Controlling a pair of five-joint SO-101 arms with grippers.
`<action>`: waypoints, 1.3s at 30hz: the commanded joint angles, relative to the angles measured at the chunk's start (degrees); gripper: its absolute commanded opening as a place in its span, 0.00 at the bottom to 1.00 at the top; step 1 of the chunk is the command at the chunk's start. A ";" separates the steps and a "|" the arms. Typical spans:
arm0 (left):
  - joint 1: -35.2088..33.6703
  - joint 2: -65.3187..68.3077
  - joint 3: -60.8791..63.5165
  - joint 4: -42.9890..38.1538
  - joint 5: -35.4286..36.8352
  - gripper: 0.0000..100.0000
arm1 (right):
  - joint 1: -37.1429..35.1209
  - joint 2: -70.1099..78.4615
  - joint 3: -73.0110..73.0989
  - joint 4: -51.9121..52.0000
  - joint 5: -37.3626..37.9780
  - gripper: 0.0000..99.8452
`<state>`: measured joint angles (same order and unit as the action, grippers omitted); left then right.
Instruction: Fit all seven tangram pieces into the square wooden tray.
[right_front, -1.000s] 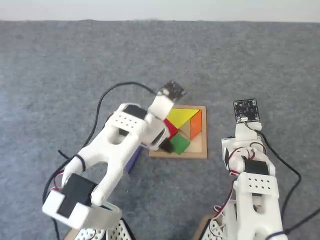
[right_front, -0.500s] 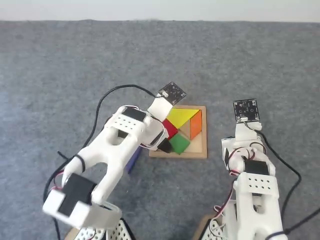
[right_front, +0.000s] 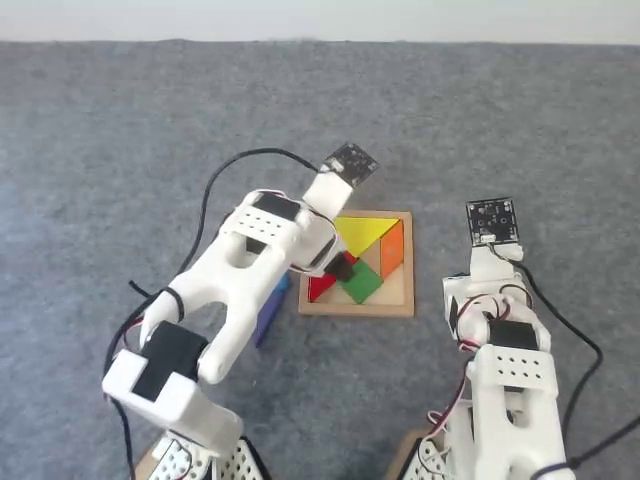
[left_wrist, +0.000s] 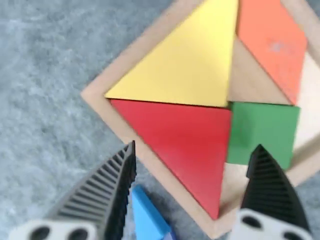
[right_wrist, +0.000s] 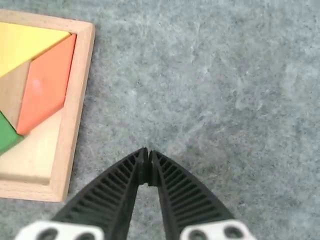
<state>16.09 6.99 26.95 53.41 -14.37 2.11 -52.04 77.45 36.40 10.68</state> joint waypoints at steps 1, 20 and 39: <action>-4.66 -3.43 -2.86 -0.26 5.63 0.33 | 0.13 0.31 -3.43 -1.19 0.70 0.01; -15.21 -20.22 16.75 17.58 13.54 0.27 | -1.27 0.40 -3.43 -1.10 0.79 0.01; -7.91 -20.40 17.63 5.89 7.38 0.22 | -1.27 0.40 -3.43 -0.84 0.79 0.01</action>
<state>8.70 -12.18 45.67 60.44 -4.35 1.05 -51.87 77.45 36.40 10.77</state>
